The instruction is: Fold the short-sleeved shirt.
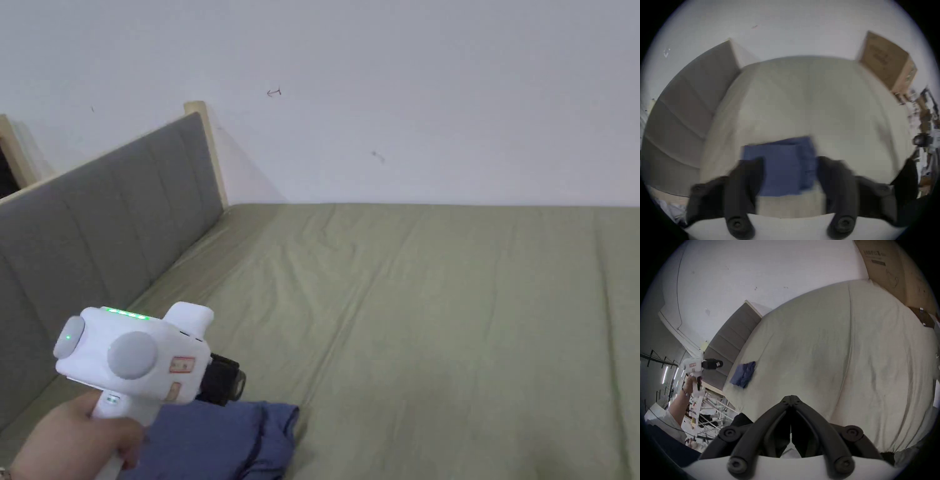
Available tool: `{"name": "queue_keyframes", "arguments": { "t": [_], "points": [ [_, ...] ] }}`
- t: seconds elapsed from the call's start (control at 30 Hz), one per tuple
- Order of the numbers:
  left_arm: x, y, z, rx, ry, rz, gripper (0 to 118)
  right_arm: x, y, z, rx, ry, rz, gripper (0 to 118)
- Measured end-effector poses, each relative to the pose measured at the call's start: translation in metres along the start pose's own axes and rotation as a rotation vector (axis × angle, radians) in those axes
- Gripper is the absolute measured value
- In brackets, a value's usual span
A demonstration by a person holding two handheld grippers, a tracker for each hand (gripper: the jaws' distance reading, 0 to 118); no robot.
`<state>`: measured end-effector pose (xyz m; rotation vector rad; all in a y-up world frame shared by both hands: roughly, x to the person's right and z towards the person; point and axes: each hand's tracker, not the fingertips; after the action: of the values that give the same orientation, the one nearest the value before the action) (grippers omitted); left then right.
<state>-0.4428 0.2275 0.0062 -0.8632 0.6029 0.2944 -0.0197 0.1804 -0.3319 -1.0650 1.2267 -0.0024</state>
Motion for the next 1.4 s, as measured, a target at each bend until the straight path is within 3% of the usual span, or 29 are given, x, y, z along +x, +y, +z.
{"name": "queue_keyframes", "arguments": {
  "t": [0.07,0.1,0.2,0.37,0.43,0.53,0.6,0.67,0.7,0.83,0.87,0.9,0.93,0.97,1.0,1.03,1.4],
  "points": [
    [0.047,0.003,0.009,0.056,-0.06,0.02,17,-0.012,0.009,0.011,0.046,-0.029,0.006,0],
    [0.065,0.004,0.014,0.089,-0.079,0.037,3,-0.017,0.013,0.015,0.071,-0.038,0.007,0],
    [0.111,0.009,0.032,0.244,-0.204,0.144,3,-0.029,0.027,0.032,0.17,-0.06,0.025,0],
    [0.183,0.005,0.066,0.623,0.069,0.166,3,-0.057,0.037,0.06,0.45,-0.153,0.108,0],
    [0.201,-0.004,0.076,0.746,0.13,0.113,3,-0.067,0.038,0.067,0.581,-0.199,0.201,0],
    [0.219,-0.013,0.08,0.835,0.223,0.037,3,-0.074,0.031,0.073,0.751,-0.265,0.247,0],
    [0.221,-0.016,0.082,0.852,0.192,0.078,3,-0.076,0.028,0.076,0.813,-0.282,0.258,0],
    [0.22,-0.015,0.08,0.85,0.164,0.093,3,-0.082,0.029,0.073,0.86,-0.366,0.303,0],
    [0.219,-0.016,0.08,0.854,0.142,0.098,5,-0.084,0.03,0.072,0.867,-0.394,0.325,0],
    [0.221,-0.017,0.078,0.837,0.095,0.075,25,-0.085,0.032,0.061,0.863,-0.431,0.348,28],
    [0.223,-0.016,0.076,0.827,0.1,0.056,42,-0.084,0.031,0.06,0.862,-0.431,0.347,52],
    [0.224,-0.015,0.074,0.816,0.107,0.045,77,-0.083,0.03,0.058,0.866,-0.432,0.346,73],
    [0.225,-0.015,0.074,0.813,0.107,0.042,102,-0.084,0.03,0.056,0.864,-0.446,0.339,84],
    [0.226,-0.017,0.075,0.824,0.107,0.036,116,-0.082,0.031,0.054,0.858,-0.451,0.334,99],
    [0.227,-0.018,0.077,0.848,0.113,0.033,118,-0.081,0.031,0.054,0.854,-0.446,0.331,114],
    [0.23,-0.019,0.079,0.864,0.123,0.031,118,-0.08,0.029,0.053,0.854,-0.442,0.33,118],
    [0.237,-0.012,0.084,0.882,0.133,0.014,117,-0.078,0.032,0.054,0.829,-0.465,0.332,118]
  ]
}}
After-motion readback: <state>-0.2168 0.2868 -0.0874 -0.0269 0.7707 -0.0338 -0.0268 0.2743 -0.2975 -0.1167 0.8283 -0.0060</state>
